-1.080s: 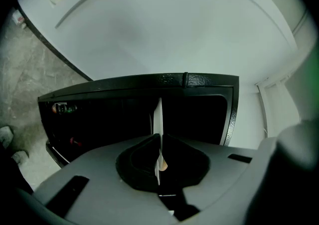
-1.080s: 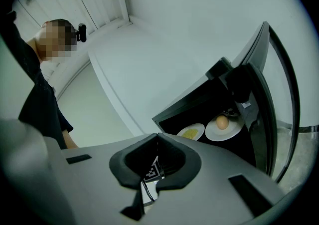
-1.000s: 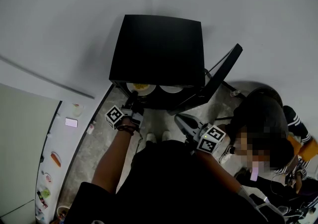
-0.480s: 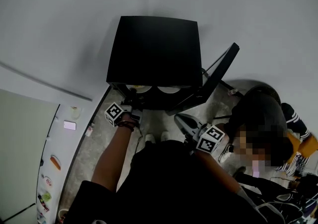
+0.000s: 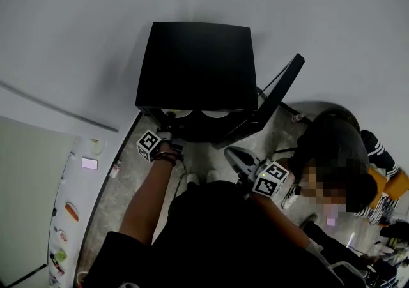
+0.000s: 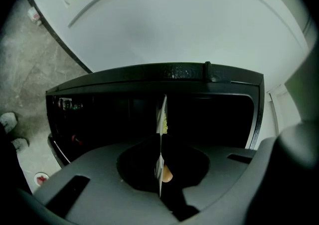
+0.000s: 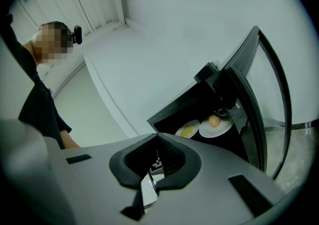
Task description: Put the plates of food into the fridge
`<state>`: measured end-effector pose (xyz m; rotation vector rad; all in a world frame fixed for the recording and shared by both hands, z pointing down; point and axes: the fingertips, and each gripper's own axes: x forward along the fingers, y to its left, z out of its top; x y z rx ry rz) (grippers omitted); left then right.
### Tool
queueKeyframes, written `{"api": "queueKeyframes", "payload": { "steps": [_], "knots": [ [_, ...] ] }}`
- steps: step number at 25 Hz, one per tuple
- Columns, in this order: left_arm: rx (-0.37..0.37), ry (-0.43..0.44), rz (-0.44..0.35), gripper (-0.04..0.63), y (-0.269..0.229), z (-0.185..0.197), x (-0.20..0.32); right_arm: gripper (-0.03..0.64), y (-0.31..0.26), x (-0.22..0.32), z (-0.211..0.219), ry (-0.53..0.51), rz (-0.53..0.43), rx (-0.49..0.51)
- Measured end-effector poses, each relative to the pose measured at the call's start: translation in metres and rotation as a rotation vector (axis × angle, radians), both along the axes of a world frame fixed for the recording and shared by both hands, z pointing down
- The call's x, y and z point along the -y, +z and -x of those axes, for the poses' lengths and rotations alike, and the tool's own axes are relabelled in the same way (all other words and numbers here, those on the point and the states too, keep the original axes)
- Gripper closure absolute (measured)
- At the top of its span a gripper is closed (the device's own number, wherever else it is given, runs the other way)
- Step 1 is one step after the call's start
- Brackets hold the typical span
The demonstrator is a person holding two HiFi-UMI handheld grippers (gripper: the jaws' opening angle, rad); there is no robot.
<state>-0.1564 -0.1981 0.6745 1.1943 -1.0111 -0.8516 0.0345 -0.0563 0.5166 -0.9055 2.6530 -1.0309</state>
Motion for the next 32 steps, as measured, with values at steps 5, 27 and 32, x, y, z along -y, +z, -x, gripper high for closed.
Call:
{"api": "queueKeyframes", "payload": {
  "steps": [5, 27, 32],
  "knots": [
    [-0.015, -0.062, 0.054, 0.566, 0.000, -0.007, 0.006, 0.591, 0.001, -0.003, -0.003, 0.009, 0.010, 0.000],
    [0.332, 0.167, -0.081, 0.566, -0.035, -0.009, -0.026, 0.591, 0.010, 0.000, 0.010, -0.058, 0.028, 0.054],
    [0.448, 0.237, -0.189, 0.569, -0.066, -0.010, -0.044, 0.591, 0.004, 0.004, 0.007, -0.062, 0.008, 0.044]
  ]
}}
